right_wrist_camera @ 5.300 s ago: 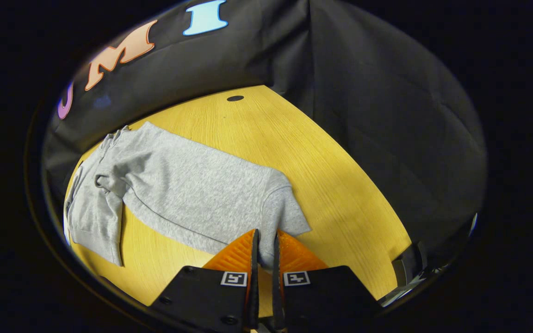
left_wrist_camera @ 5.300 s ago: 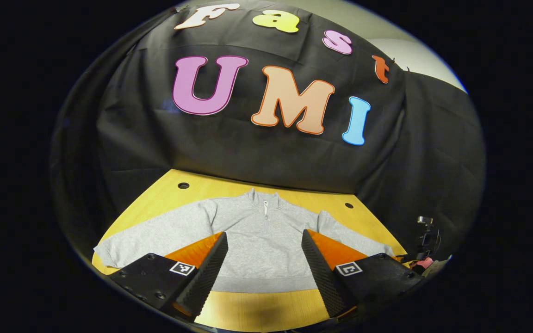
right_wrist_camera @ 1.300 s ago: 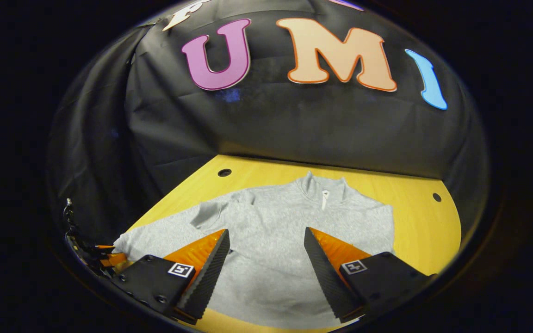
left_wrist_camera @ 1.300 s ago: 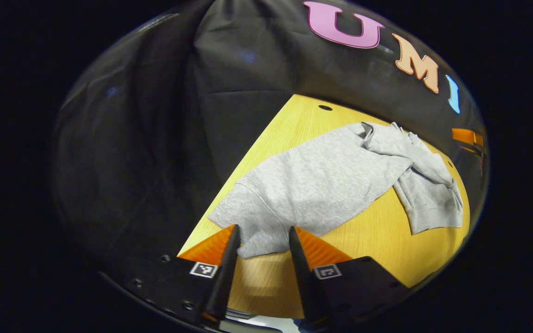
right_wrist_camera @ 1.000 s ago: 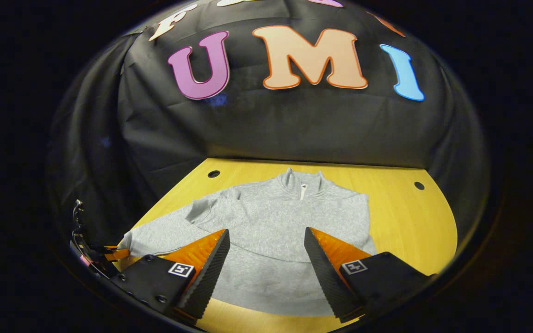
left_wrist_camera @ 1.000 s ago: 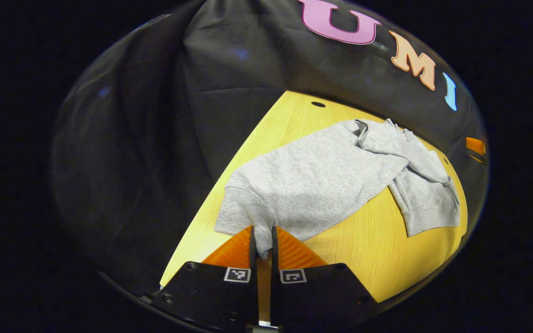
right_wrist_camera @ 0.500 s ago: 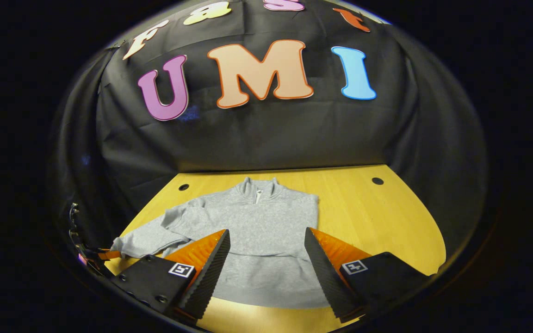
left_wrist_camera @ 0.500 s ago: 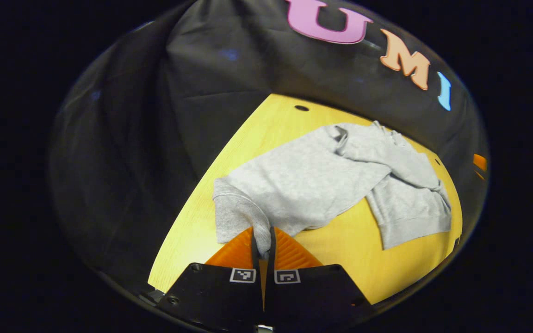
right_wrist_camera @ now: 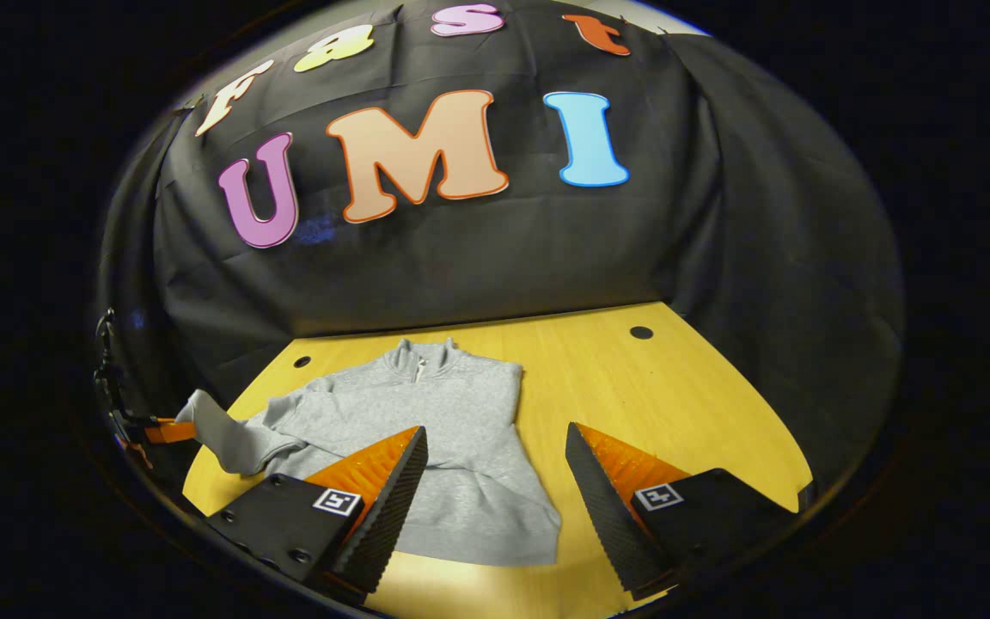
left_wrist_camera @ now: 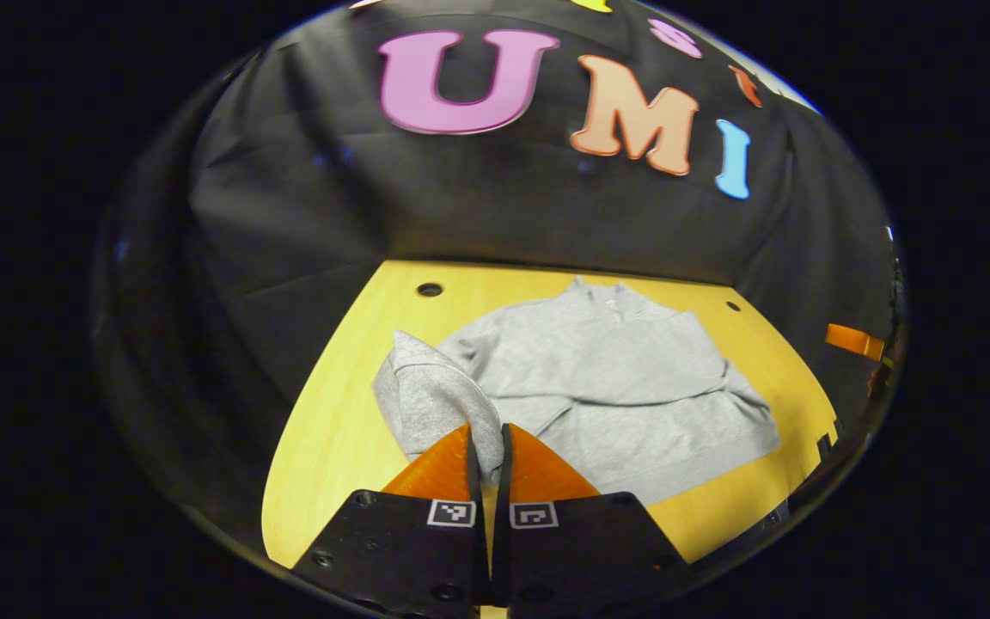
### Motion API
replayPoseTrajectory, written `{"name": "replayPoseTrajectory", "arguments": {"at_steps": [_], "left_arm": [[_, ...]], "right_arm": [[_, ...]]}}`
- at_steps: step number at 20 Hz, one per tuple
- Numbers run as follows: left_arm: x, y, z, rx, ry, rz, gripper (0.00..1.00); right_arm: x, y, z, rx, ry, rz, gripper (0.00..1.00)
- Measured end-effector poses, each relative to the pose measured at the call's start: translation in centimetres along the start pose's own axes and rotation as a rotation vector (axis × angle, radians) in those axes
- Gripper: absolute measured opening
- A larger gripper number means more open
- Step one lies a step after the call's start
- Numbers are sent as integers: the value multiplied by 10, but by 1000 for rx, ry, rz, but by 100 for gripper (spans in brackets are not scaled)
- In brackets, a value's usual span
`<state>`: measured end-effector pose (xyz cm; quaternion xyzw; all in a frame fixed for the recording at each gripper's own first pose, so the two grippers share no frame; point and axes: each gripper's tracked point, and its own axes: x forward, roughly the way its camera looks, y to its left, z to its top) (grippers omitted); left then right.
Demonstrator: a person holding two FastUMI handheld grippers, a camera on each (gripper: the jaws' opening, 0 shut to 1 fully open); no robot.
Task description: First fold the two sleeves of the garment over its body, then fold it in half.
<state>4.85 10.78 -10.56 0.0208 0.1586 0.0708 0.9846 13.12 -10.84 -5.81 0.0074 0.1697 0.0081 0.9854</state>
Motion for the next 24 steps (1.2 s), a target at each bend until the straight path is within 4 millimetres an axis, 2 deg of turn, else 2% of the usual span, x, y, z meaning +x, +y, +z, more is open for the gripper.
{"name": "replayPoseTrajectory", "arguments": {"at_steps": [2,3,6,10,11,12,14,15,19,20,24], "left_arm": [[11,-37,22,64,-22,-54,0],[19,-57,30,94,-35,-82,0],[40,-118,51,164,-62,-168,0],[67,-188,73,170,-90,-261,0],[73,-206,76,159,-93,-284,0],[79,-222,78,151,-92,-306,2],[90,-251,83,147,-99,-340,0],[99,-267,85,145,-99,-360,0],[137,-320,90,128,-103,-417,0],[145,-330,90,123,-102,-429,0],[185,-364,85,83,-96,-447,0]], "right_arm": [[-4,-20,3,16,-8,-16,97],[-6,-29,3,24,-10,-23,99],[-7,-58,3,42,-12,-40,97],[-9,-89,-1,42,-8,-65,99],[-10,-97,-4,33,-2,-69,96],[-10,-101,-4,28,2,-68,99],[-9,-109,-6,26,11,-64,97],[-7,-113,-6,27,14,-59,99],[0,-119,-11,18,28,-37,97],[2,-120,-12,16,31,-33,99],[11,-120,-17,21,36,-16,97]]}}
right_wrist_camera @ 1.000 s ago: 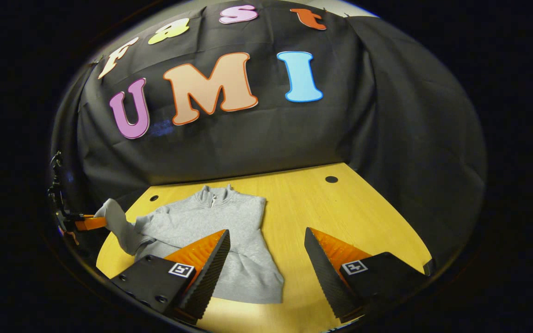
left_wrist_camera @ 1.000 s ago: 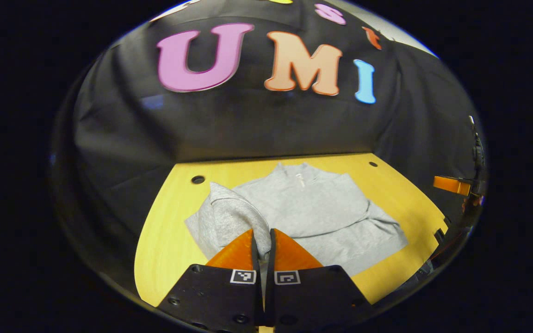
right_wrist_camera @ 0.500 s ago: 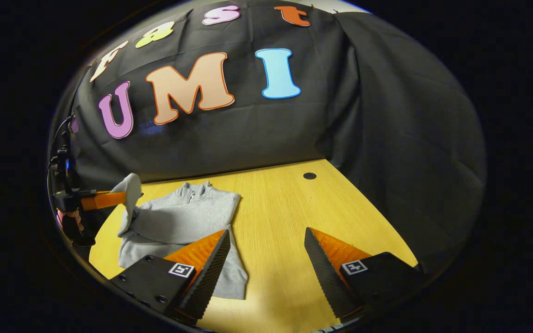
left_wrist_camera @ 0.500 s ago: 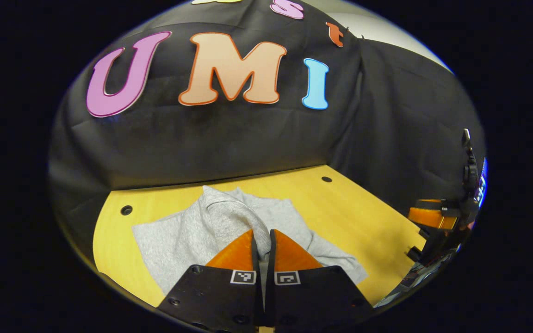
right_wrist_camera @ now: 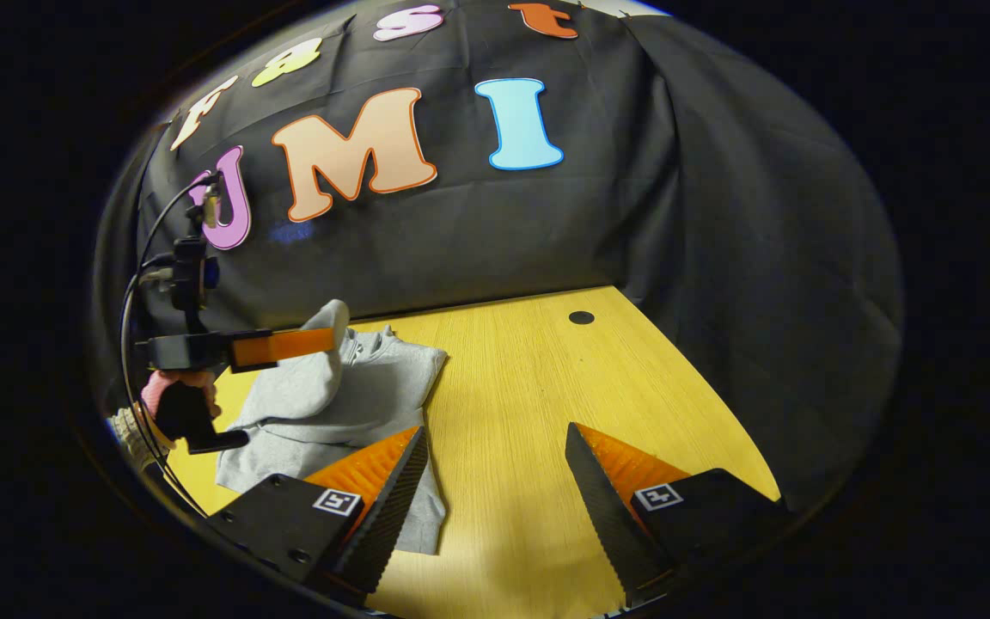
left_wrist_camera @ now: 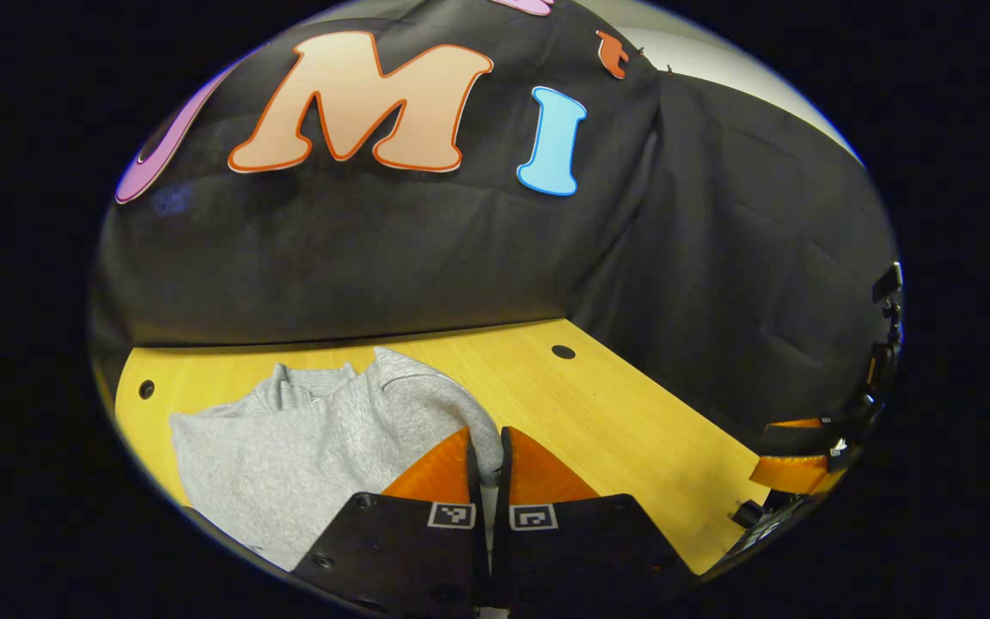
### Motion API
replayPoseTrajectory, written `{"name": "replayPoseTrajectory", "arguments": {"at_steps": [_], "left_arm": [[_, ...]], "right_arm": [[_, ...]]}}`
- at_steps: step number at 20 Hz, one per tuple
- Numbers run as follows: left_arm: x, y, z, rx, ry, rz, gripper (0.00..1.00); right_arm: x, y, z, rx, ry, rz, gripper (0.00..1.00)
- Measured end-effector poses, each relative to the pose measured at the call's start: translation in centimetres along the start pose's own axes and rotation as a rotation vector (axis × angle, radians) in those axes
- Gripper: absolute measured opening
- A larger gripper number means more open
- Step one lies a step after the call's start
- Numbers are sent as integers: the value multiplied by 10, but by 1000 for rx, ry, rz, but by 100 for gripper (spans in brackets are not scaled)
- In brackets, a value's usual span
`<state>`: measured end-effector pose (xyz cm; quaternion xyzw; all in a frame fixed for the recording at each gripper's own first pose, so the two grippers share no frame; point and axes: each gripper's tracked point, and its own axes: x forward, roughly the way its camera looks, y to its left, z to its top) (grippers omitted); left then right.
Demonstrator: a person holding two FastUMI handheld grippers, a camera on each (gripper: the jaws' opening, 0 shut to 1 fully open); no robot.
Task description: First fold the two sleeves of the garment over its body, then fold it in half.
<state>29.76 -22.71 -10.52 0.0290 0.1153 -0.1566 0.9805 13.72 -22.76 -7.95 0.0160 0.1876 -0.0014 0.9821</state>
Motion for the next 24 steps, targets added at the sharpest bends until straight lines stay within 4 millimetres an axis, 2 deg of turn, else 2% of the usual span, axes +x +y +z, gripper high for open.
{"name": "replayPoseTrajectory", "arguments": {"at_steps": [2,3,4,5,7,9,11,12,13,17,19,21,24], "left_arm": [[23,0,-7,-11,8,11,1],[32,2,-12,-11,19,18,1],[38,4,-18,-10,29,23,2],[43,6,-23,-12,45,23,3],[48,6,-31,-37,61,-12,12],[48,11,-30,-51,50,-21,45],[36,32,-24,-32,36,39,78],[29,38,-20,-38,22,42,94],[23,44,-17,-45,13,44,91],[-30,87,-19,-29,13,104,92],[-59,110,-26,-18,18,140,92],[-93,129,-42,-7,44,175,92],[-139,145,-72,-16,91,216,91]], "right_arm": [[4,3,-3,6,2,5,99],[8,6,-5,9,4,9,97],[12,9,-5,12,8,13,99],[15,13,-8,14,13,19,97],[22,23,-10,7,21,34,99],[30,33,-15,-10,36,50,97],[37,45,-22,-28,57,70,99],[40,51,-25,-38,67,79,99],[40,56,-30,-46,76,91,99],[38,77,-49,-65,113,128,99],[36,84,-59,-74,129,140,99],[34,88,-71,-86,147,145,99],[29,92,-92,-93,187,158,99]]}}
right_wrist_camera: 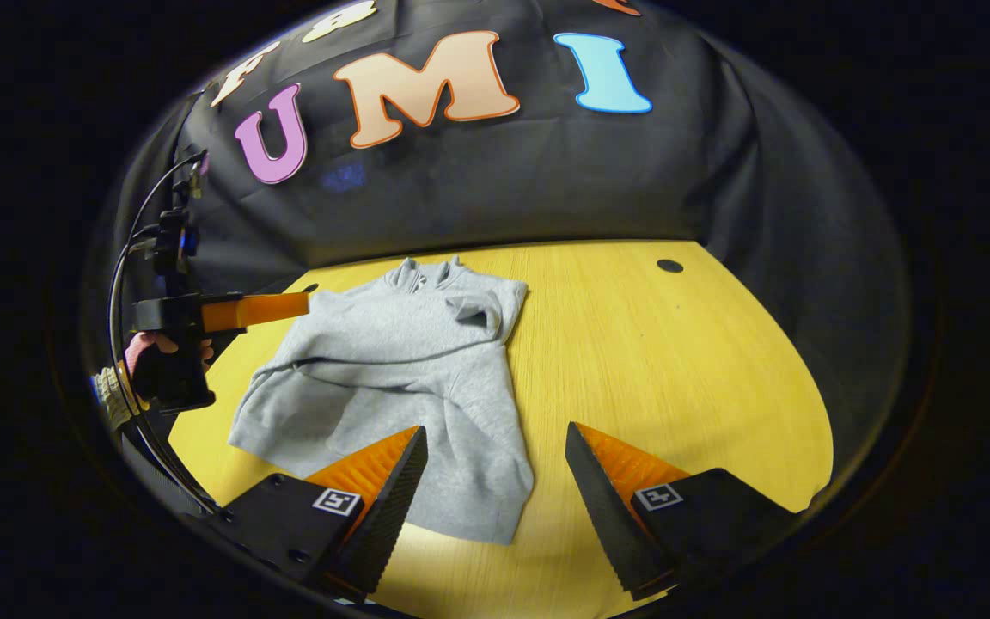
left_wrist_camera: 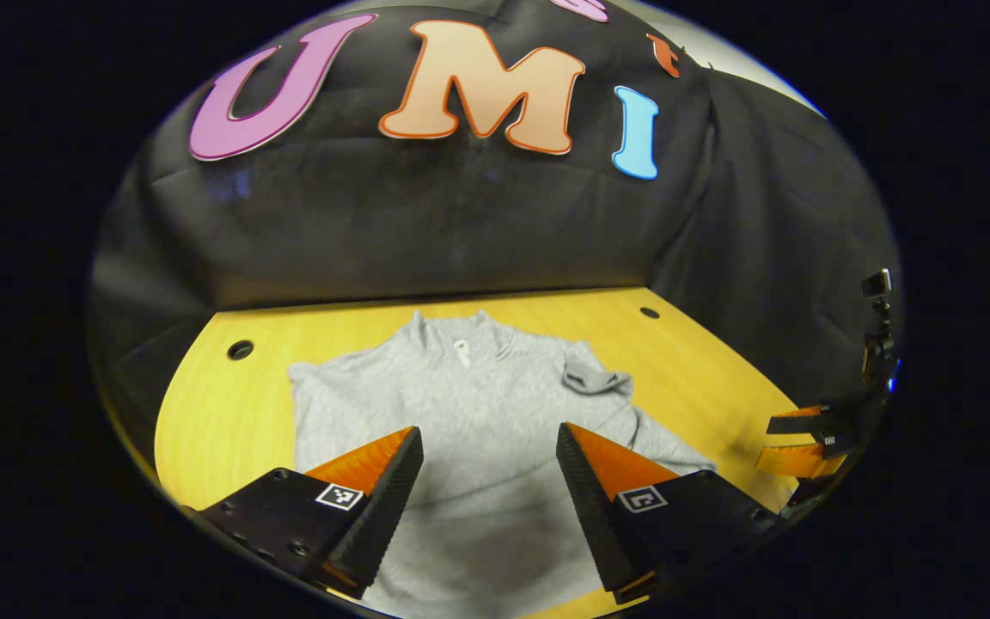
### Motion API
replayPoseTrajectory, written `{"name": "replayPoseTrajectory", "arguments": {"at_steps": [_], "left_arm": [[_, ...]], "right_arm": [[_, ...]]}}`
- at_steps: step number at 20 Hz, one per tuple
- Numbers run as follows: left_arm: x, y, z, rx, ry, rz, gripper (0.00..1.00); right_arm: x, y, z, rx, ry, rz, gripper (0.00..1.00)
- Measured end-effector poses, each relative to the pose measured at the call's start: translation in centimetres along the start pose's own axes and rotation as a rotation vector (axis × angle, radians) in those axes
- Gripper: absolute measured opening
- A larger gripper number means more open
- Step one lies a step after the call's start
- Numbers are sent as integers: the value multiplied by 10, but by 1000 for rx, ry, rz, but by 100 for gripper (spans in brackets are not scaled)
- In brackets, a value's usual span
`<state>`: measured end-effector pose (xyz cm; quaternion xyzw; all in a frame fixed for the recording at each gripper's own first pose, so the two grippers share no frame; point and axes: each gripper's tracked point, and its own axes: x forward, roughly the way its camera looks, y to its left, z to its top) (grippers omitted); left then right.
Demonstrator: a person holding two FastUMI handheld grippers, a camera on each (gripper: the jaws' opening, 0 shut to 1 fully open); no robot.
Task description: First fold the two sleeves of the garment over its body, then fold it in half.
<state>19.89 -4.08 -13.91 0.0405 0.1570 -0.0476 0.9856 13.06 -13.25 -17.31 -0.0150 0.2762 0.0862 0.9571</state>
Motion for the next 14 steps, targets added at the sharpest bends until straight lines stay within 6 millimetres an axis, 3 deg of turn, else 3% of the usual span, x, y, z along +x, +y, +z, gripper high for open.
{"name": "replayPoseTrajectory", "arguments": {"at_steps": [3,8,11,14], "left_arm": [[-37,19,-38,-42,35,51,91],[-88,36,-124,-89,148,134,91],[-103,39,-162,-111,207,165,92],[-104,42,-176,-154,217,198,92]], "right_arm": [[0,4,-19,-21,35,7,99],[9,11,-50,-49,93,21,99],[20,12,-70,-68,133,27,97],[28,13,-85,-86,166,28,100]]}}
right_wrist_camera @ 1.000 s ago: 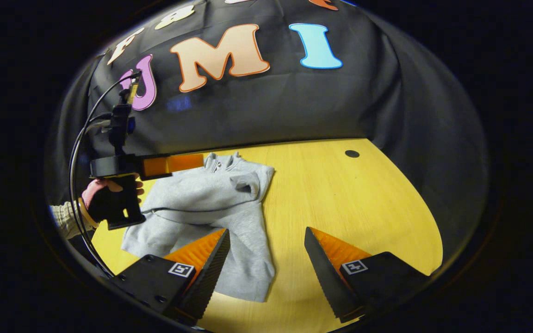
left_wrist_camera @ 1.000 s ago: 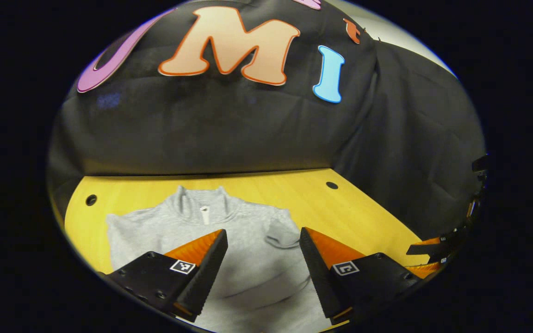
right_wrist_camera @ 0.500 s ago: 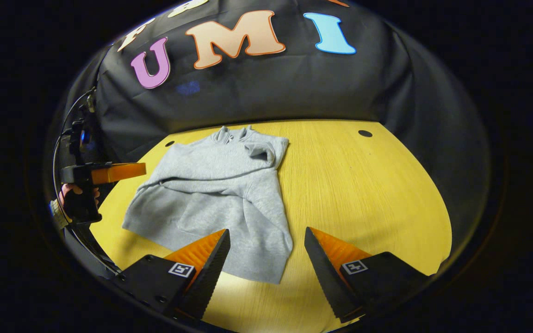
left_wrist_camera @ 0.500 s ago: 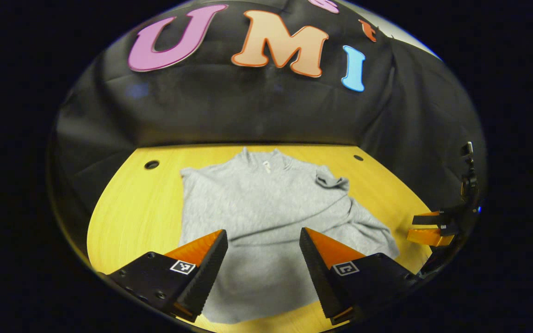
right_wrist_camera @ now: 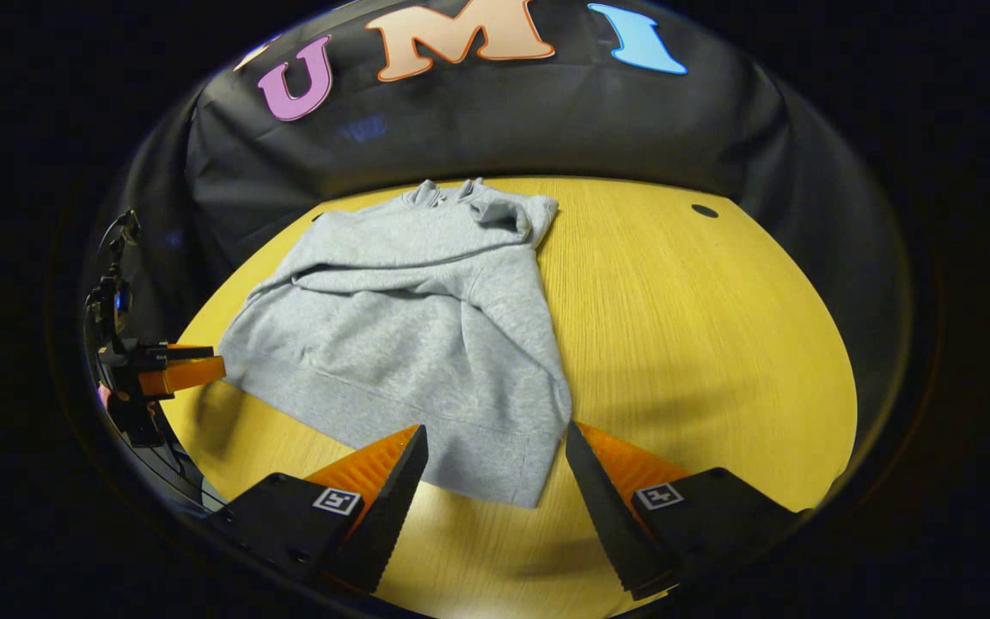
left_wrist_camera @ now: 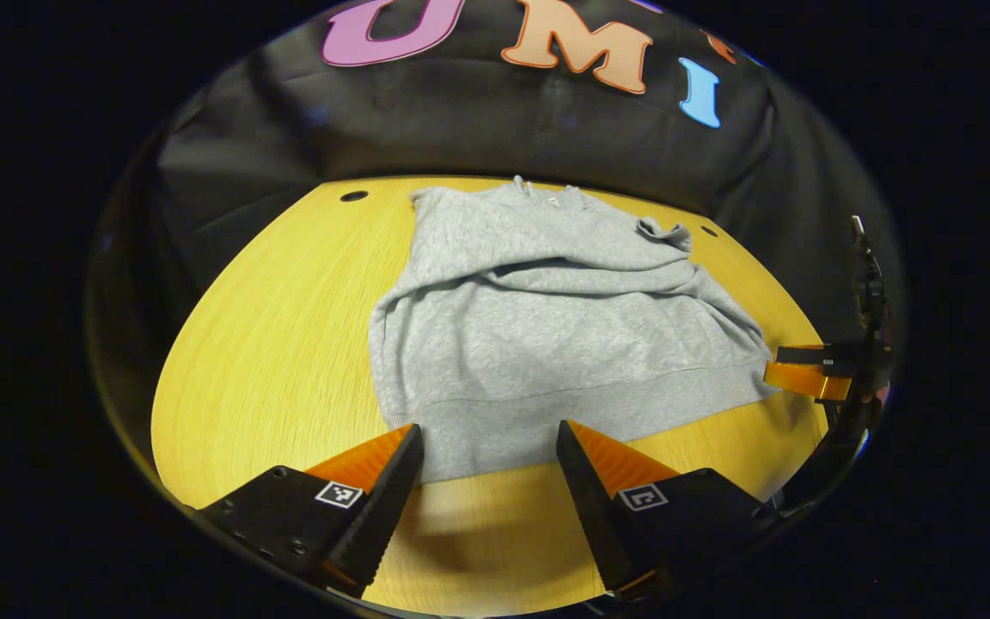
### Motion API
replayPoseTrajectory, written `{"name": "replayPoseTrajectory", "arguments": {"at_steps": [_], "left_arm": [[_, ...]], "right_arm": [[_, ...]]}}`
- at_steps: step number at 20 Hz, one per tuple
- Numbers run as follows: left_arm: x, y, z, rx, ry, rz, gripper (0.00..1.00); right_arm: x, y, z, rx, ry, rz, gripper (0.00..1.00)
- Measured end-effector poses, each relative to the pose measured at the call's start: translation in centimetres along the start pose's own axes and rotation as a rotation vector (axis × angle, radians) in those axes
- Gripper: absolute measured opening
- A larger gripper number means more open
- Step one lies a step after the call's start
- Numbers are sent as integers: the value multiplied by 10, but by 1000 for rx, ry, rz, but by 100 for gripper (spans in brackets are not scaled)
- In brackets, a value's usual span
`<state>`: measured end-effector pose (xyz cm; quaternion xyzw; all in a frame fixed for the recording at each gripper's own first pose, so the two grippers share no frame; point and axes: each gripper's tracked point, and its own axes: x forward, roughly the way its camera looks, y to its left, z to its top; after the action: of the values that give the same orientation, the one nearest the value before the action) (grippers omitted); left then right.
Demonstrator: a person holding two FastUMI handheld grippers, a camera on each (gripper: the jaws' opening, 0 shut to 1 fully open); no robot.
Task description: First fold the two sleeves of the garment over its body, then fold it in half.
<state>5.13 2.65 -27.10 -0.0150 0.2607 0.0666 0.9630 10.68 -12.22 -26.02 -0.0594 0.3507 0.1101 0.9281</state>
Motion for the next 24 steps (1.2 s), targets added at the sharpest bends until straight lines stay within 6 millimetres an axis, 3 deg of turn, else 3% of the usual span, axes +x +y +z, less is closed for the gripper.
{"name": "replayPoseTrajectory", "arguments": {"at_steps": [2,11,13,15,16,17,18,20,21,22,24], "left_arm": [[4,1,0,-18,-10,12,92],[13,14,-7,50,-25,83,84],[13,11,-4,39,-27,69,79],[18,4,-1,22,-19,41,66],[20,5,-1,10,-13,35,52],[22,3,0,-1,-18,18,46],[22,3,2,-19,-18,5,28],[25,3,5,-46,-22,-4,8],[25,3,4,-45,-18,-4,4],[25,3,5,-44,-21,-3,1],[25,3,5,-42,-21,-1,0]], "right_arm": [[3,2,-10,-14,23,0,97],[6,3,-12,-39,-41,-36,99],[5,9,-12,-36,-46,-33,90],[6,17,-13,-34,-40,-16,76],[6,23,-13,-18,-31,-5,64],[6,28,-14,0,-23,5,53],[8,32,-14,9,-17,6,33],[8,34,-14,11,-12,5,19],[8,34,-13,10,-14,-6,22],[8,35,-13,1,-12,-11,13],[8,36,-12,-9,-10,-20,12]]}}
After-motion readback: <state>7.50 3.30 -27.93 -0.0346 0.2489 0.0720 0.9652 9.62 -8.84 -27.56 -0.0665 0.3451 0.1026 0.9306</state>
